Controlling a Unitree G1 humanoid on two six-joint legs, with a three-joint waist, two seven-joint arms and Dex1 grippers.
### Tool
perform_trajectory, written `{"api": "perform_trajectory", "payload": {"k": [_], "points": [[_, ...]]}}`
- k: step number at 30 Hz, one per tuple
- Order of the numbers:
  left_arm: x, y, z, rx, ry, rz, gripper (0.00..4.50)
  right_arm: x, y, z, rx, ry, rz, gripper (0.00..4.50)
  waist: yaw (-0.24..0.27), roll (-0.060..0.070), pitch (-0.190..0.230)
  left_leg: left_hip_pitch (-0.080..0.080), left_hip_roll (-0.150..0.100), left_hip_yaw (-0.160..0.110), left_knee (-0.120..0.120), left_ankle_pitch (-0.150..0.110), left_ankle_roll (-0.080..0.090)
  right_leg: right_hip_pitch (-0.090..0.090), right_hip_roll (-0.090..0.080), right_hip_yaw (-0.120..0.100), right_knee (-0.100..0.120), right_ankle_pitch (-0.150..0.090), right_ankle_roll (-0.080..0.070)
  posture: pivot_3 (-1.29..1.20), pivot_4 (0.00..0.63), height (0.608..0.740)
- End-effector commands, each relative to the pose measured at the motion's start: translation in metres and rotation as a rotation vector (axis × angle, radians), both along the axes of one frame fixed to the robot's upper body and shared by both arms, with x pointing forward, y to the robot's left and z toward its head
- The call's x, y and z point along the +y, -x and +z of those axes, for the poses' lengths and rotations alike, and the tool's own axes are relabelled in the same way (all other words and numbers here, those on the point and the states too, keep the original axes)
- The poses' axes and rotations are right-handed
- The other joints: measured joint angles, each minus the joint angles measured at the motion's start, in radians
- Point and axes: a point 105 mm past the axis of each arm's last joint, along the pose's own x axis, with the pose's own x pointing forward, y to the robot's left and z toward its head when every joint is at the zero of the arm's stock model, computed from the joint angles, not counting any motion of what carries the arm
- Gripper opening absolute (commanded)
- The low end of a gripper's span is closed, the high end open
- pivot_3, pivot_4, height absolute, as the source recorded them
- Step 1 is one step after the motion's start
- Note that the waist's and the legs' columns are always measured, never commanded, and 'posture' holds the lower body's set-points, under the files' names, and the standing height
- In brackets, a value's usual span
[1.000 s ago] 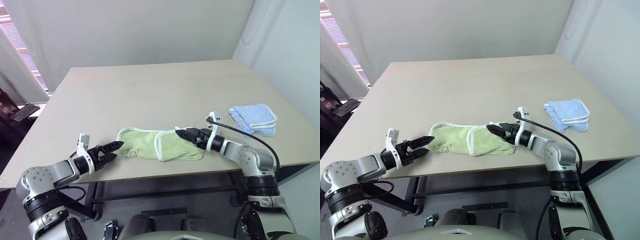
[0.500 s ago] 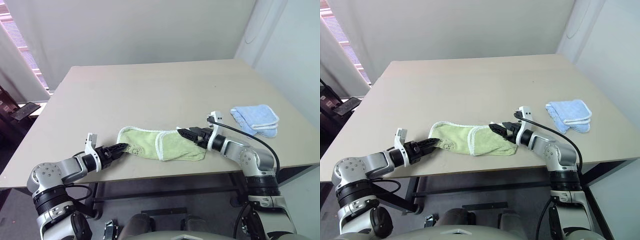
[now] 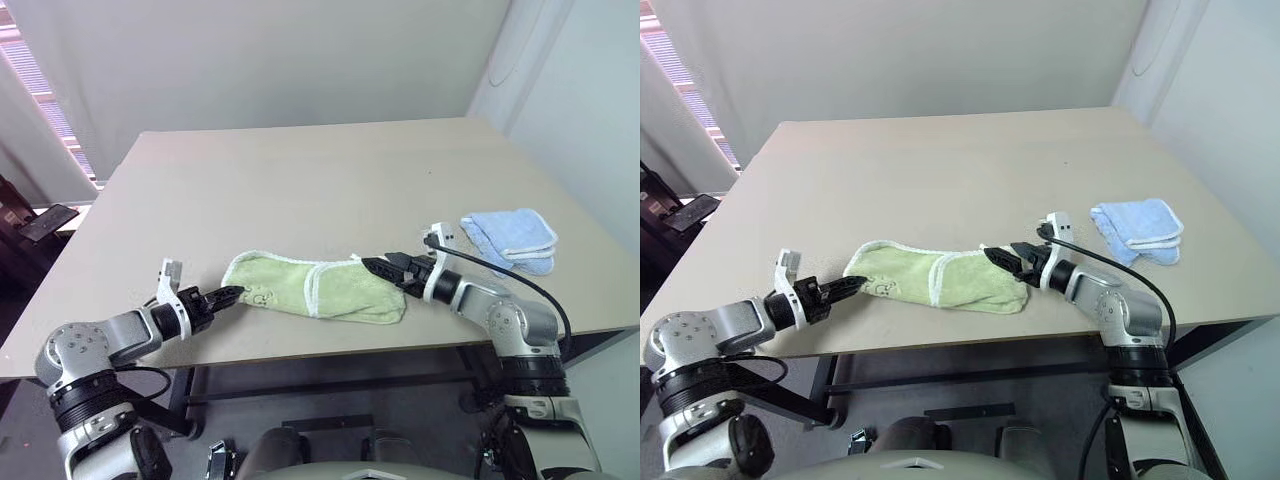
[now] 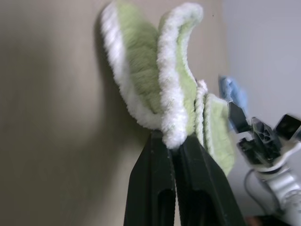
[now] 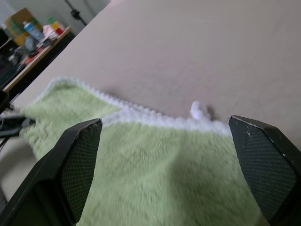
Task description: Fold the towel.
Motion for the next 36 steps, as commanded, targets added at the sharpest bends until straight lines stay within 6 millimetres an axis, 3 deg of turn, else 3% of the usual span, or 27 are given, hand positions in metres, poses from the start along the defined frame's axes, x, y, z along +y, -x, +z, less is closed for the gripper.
{"api": "perform_trajectory", "payload": {"k": [1,8,16,22,28,36], "points": [[-0.011,-0.005,0.03,-0.202,-0.122,-0.143,0.02,-0.002,0.005,0.023,-0.092,-0.013,0.037,4.5,-0.002,0.0,0.0,0.0,0.0,0.0,0.0,0.0,0.0,0.0,0.0,0.0,-0.001,0.0,0.0,0.0,0.0,0.736],[-0.043,-0.013,0.057,-0.466,-0.298,-0.459,0.02,-0.019,0.006,0.02,-0.096,0.038,-0.013,4.5,0.004,0.002,0.002,-0.001,0.0,0.0,-0.004,0.0,0.0,-0.001,-0.001,0.0,-0.004,0.0,-0.001,0.0,0.0,0.736],[-0.109,-0.032,0.085,-0.629,-0.204,-0.719,0.02,-0.033,0.009,0.025,-0.114,0.045,-0.086,4.5,0.009,0.002,0.002,-0.009,0.0,0.001,-0.006,0.0,0.0,-0.003,-0.001,0.0,-0.01,0.0,0.0,0.0,0.0,0.736],[-0.158,-0.022,0.078,-0.656,-0.128,-0.936,0.02,-0.062,0.012,0.039,-0.137,-0.003,-0.225,4.5,0.008,0.002,0.002,-0.012,0.0,0.0,-0.006,0.0,0.0,-0.006,0.0,0.0,-0.009,0.002,0.003,0.0,0.0,0.736],[-0.193,-0.023,0.052,-0.627,-0.117,-1.016,0.02,-0.09,0.024,0.046,-0.146,-0.027,-0.341,4.5,0.01,0.002,0.002,-0.012,0.0,0.0,0.0,0.0,0.001,-0.004,0.0,0.0,-0.008,0.0,0.0,0.0,0.0,0.736],[-0.223,-0.026,0.017,-0.592,-0.165,-1.041,0.02,-0.093,0.032,0.035,-0.116,0.026,-0.383,4.5,0.01,0.001,0.002,-0.012,0.0,0.0,0.003,0.0,0.003,-0.002,0.0,0.0,-0.008,0.003,0.005,0.0,0.0,0.736]]}}
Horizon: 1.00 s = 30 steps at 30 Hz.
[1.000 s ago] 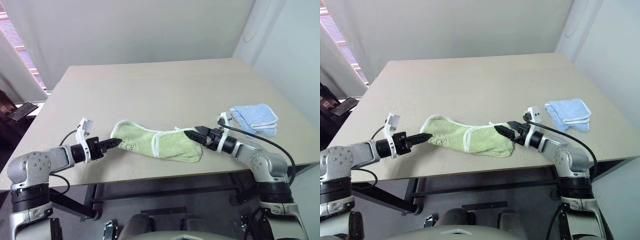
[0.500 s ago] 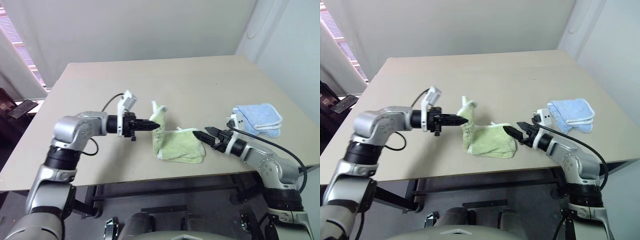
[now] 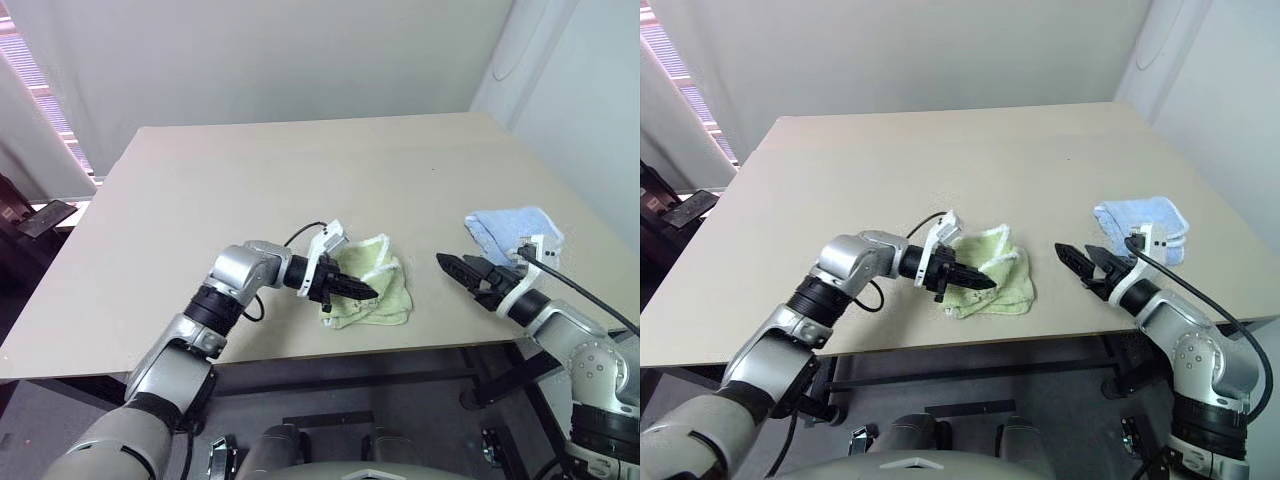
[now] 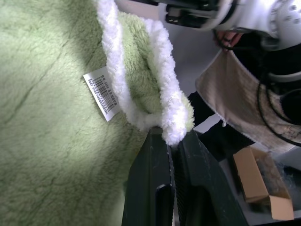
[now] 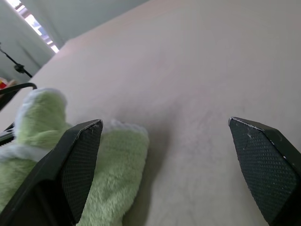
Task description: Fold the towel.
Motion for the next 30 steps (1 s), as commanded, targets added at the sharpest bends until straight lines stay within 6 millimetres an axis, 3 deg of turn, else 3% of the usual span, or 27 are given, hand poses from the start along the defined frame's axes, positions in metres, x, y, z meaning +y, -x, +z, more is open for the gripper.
{"api": "perform_trajectory", "payload": {"k": [1,4,9,13,19,21,24,28,30], "points": [[-0.009,-0.005,0.0,-0.06,-0.005,-0.013,0.02,0.002,-0.001,0.015,-0.059,0.038,-0.002,4.5,0.0,0.0,0.0,0.0,0.0,0.0,0.0,0.0,0.0,0.0,0.0,0.0,0.0,0.0,0.0,0.0,0.0,0.736],[-0.013,-0.006,0.004,-0.041,0.04,-0.015,0.02,0.002,-0.001,0.013,-0.051,0.043,-0.01,4.5,0.0,0.0,0.0,0.0,0.0,0.0,0.0,0.001,0.001,0.0,0.0,0.0,0.001,0.0,0.001,0.0,0.0,0.736],[-0.011,-0.004,0.01,-0.043,0.061,-0.029,1.4,0.0,-0.003,0.011,-0.043,0.049,-0.019,4.5,0.0,0.0,0.0,0.0,0.0,0.0,0.001,0.001,0.002,0.0,0.0,0.0,0.002,0.0,0.001,0.0,0.0,0.736],[-0.006,0.003,0.03,-0.094,0.141,-0.079,2.85,0.0,-0.006,0.01,-0.042,0.044,-0.023,4.5,0.0,0.0,0.0,0.0,0.0,0.0,0.002,0.001,0.002,-0.001,0.0,0.0,0.004,0.0,0.001,0.0,0.0,0.736],[0.004,0.013,0.063,-0.171,0.252,-0.112,2.85,0.004,-0.01,0.025,-0.091,-0.038,0.007,4.5,-0.002,0.0,0.0,0.0,0.0,0.0,0.005,0.001,0.002,-0.001,0.0,0.0,0.007,0.0,0.0,0.0,0.0,0.736],[0.006,0.0,0.077,-0.233,0.308,-0.025,2.85,0.011,-0.012,0.034,-0.116,-0.043,0.046,4.5,-0.001,0.0,0.0,0.0,0.0,0.0,0.007,0.001,0.002,0.0,0.0,0.0,0.009,0.0,0.0,0.0,0.0,0.736],[0.018,-0.025,0.091,-0.474,0.386,0.132,2.85,0.03,-0.018,0.049,-0.15,-0.048,0.127,4.5,-0.002,0.0,0.0,0.0,0.001,0.0,0.011,0.001,0.002,0.001,0.001,0.0,0.011,0.0,0.0,0.0,0.0,0.736],[0.034,-0.045,0.078,-0.552,0.306,0.212,2.85,0.054,-0.025,0.061,-0.191,0.026,0.245,4.5,-0.001,0.001,0.0,0.002,0.001,0.0,0.014,0.0,0.0,0.003,0.001,0.0,0.01,0.0,0.001,0.0,0.0,0.736],[0.042,-0.049,0.06,-0.591,0.226,0.211,2.85,0.07,-0.026,0.066,-0.206,0.035,0.34,4.5,0.0,0.0,0.0,0.002,0.001,0.0,0.014,0.0,0.001,0.003,0.001,0.0,0.01,0.0,0.001,0.0,0.0,0.736]]}}
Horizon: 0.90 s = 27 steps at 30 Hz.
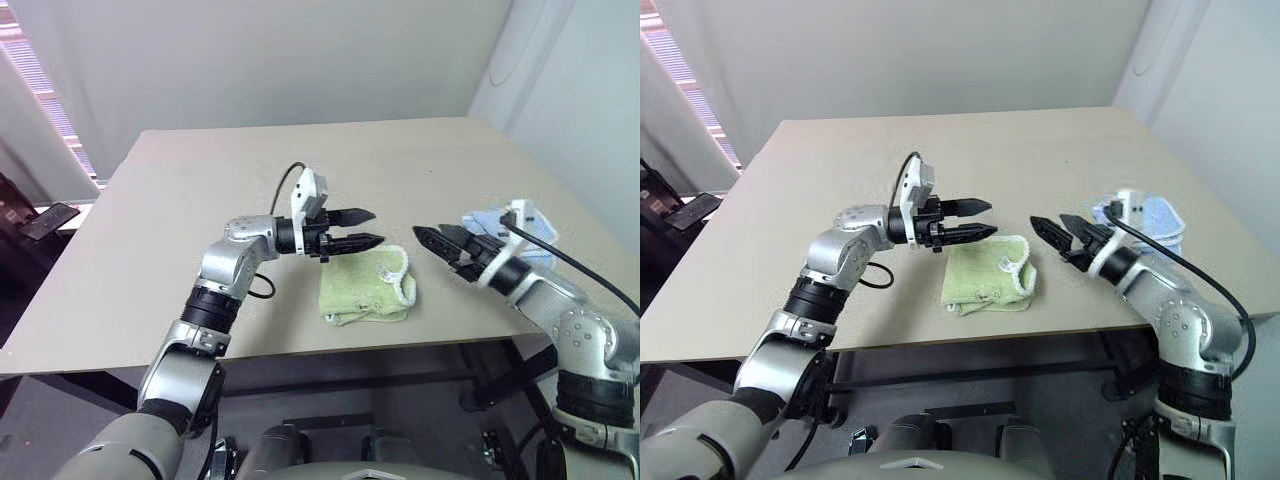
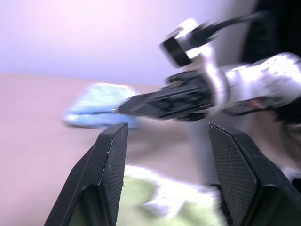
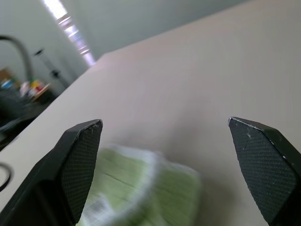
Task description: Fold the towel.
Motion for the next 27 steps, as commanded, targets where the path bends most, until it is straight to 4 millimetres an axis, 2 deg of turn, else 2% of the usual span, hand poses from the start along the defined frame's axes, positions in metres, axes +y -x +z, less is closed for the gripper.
{"api": "perform_trajectory", "payload": {"k": [1,3,5,6,7,10,13,16,21,24,27], "points": [[0.013,-0.007,-0.014,-0.087,-0.099,0.035,2.85,0.025,-0.001,0.018,-0.076,0.044,0.152,4.5,0.0,0.0,0.0,0.0,0.0,0.0,0.0,0.0,0.0,0.0,0.0,0.0,0.0,0.0,0.0,0.0,0.0,0.736],[0.017,-0.003,-0.026,-0.093,-0.131,0.009,2.85,0.035,-0.003,0.009,-0.058,0.091,0.215,4.5,0.001,0.0,0.0,-0.001,0.0,0.0,0.0,0.0,0.002,-0.001,0.0,0.0,0.0,0.0,0.0,0.0,0.0,0.736],[0.018,-0.003,-0.035,-0.096,-0.142,0.005,2.86,0.041,-0.003,-0.001,-0.043,0.132,0.26,4.12,0.002,-0.001,0.0,-0.002,0.0,0.0,0.0,-0.001,0.002,-0.001,0.0,0.0,-0.001,0.0,0.0,0.0,0.0,0.736],[0.018,-0.003,-0.037,-0.088,-0.132,0.003,2.48,0.043,-0.002,-0.007,-0.033,0.15,0.281,3.92,0.003,-0.001,0.0,-0.002,0.0,0.0,0.0,-0.002,0.002,-0.001,0.0,0.0,-0.001,0.0,0.0,0.0,0.0,0.736],[0.018,-0.002,-0.039,-0.08,-0.119,-0.004,2.25,0.044,0.0,-0.013,-0.031,0.163,0.301,3.56,0.002,-0.001,0.0,-0.003,0.0,0.0,0.0,-0.003,0.002,-0.002,-0.001,0.0,-0.001,0.001,0.002,0.0,0.0,0.736],[0.014,-0.001,-0.047,-0.069,-0.114,-0.011,1.18,0.047,0.003,-0.02,-0.026,0.166,0.34,2.45,0.002,-0.001,0.0,-0.006,-0.001,0.0,0.001,-0.003,0.003,-0.004,-0.001,0.0,-0.002,0.002,0.003,0.0,0.0,0.736],[0.006,0.004,-0.066,-0.081,-0.172,-0.027,0.05,0.046,0.006,-0.033,0.004,0.188,0.356,1.3,0.001,-0.001,0.0,-0.006,-0.001,0.0,0.001,-0.003,0.003,-0.005,-0.001,0.0,-0.001,0.002,0.003,0.0,0.0,0.736],[-0.002,0.011,-0.088,-0.051,-0.22,-0.05,0.0,0.042,0.007,-0.05,0.056,0.162,0.34,0.23,0.001,-0.001,0.0,-0.005,-0.001,0.0,0.001,-0.003,0.003,-0.004,-0.001,0.0,-0.001,0.002,0.003,0.0,0.0,0.736],[-0.009,0.021,-0.128,0.033,-0.286,-0.033,0.0,0.047,0.02,-0.096,0.135,0.159,0.348,0.23,0.001,-0.002,-0.001,-0.004,-0.001,0.0,0.001,-0.003,0.003,-0.003,-0.001,0.0,-0.001,0.002,0.003,0.0,0.0,0.736],[-0.017,0.022,-0.132,0.031,-0.282,-0.017,0.0,0.047,0.025,-0.121,0.186,0.207,0.349,0.23,0.0,0.0,-0.004,-0.002,-0.001,0.0,0.002,-0.003,0.002,-0.001,-0.001,0.0,0.0,0.002,0.003,0.0,0.0,0.736],[-0.019,0.018,-0.127,0.038,-0.245,0.005,0.0,0.05,0.025,-0.126,0.184,0.22,0.357,0.23,0.0,-0.001,-0.005,0.009,-0.001,0.0,0.002,-0.004,0.003,0.008,-0.001,0.0,-0.002,0.002,0.003,0.0,0.0,0.736]]}}
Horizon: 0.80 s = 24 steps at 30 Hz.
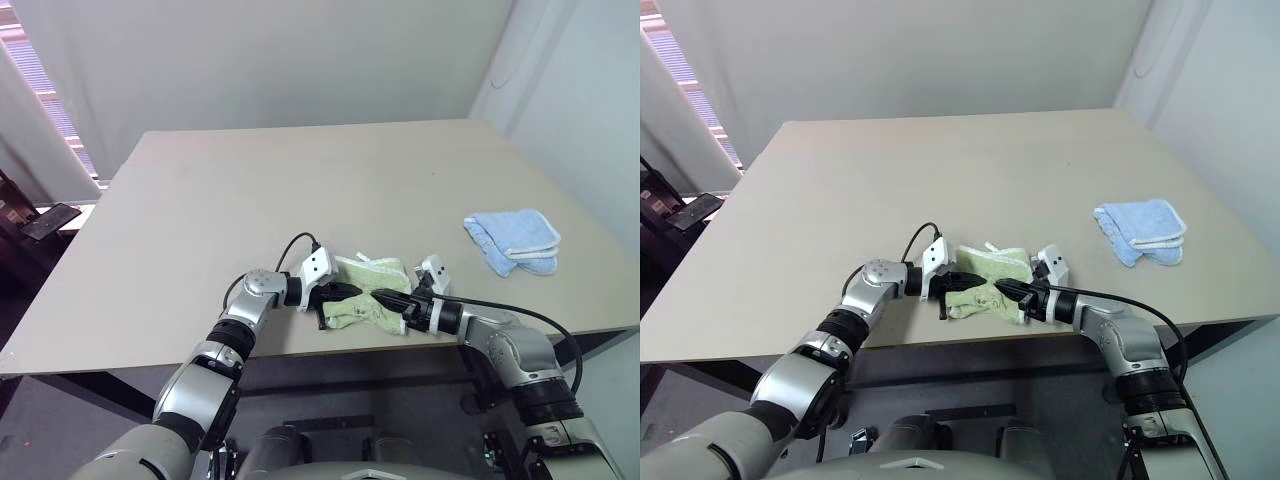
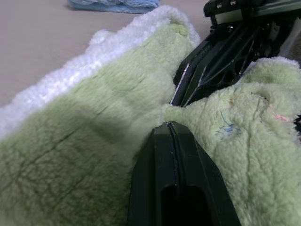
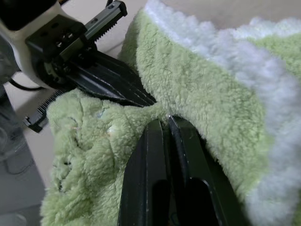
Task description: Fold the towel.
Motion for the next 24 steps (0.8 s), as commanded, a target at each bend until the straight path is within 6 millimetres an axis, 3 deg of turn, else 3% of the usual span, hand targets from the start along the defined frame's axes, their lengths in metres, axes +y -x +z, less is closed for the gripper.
{"api": "perform_trajectory", "payload": {"k": [1,4,8,13,16,20,24], "points": [[-0.004,-0.001,0.001,0.006,0.016,0.002,0.0,0.006,0.002,-0.008,0.015,0.011,0.016,0.23,0.0,0.0,0.0,0.004,0.0,0.0,0.0,0.0,0.0,0.005,0.0,0.0,-0.001,-0.001,-0.002,0.0,0.0,0.736],[0.001,-0.001,0.011,0.022,0.053,-0.027,0.0,0.002,-0.005,0.005,-0.017,-0.017,-0.005,0.4,-0.001,0.0,0.0,0.004,0.0,0.0,0.0,0.0,0.0,0.007,0.0,0.0,-0.001,-0.002,-0.002,0.0,0.0,0.736],[0.009,-0.002,0.024,0.042,0.099,-0.046,0.17,-0.001,-0.006,0.022,-0.038,-0.071,-0.002,1.53,-0.001,0.0,0.0,0.004,0.0,0.0,0.0,0.0,0.001,0.004,0.0,0.0,0.0,-0.001,-0.001,0.0,0.0,0.736],[0.035,-0.009,0.056,0.022,0.153,-0.042,1.55,-0.012,-0.003,0.071,-0.048,-0.184,0.018,3.23,-0.001,0.0,0.001,-0.002,0.0,0.0,0.0,0.0,0.001,0.001,0.0,0.0,0.001,0.0,0.002,0.0,0.0,0.736],[0.051,-0.008,0.061,0.021,0.115,-0.023,2.65,-0.027,-0.005,0.082,-0.009,-0.169,-0.008,4.34,-0.001,0.0,0.001,-0.007,0.0,0.0,0.0,0.0,0.001,-0.005,0.0,0.0,0.001,0.0,0.002,0.0,0.0,0.736],[0.068,-0.013,0.059,0.154,0.085,0.1,4.08,-0.04,-0.005,0.089,0.082,-0.195,-0.039,4.5,0.001,0.0,0.001,-0.008,0.0,0.0,-0.001,0.0,0.0,-0.007,0.0,0.0,0.001,-0.001,-0.001,0.0,0.0,0.736],[0.084,-0.004,0.053,0.439,0.099,0.214,4.08,-0.047,-0.011,0.09,0.108,-0.227,-0.129,4.5,-0.002,0.0,0.001,-0.011,0.0,0.0,-0.001,0.0,0.001,-0.009,0.0,0.0,0.001,0.0,0.001,0.0,0.0,0.736]]}}
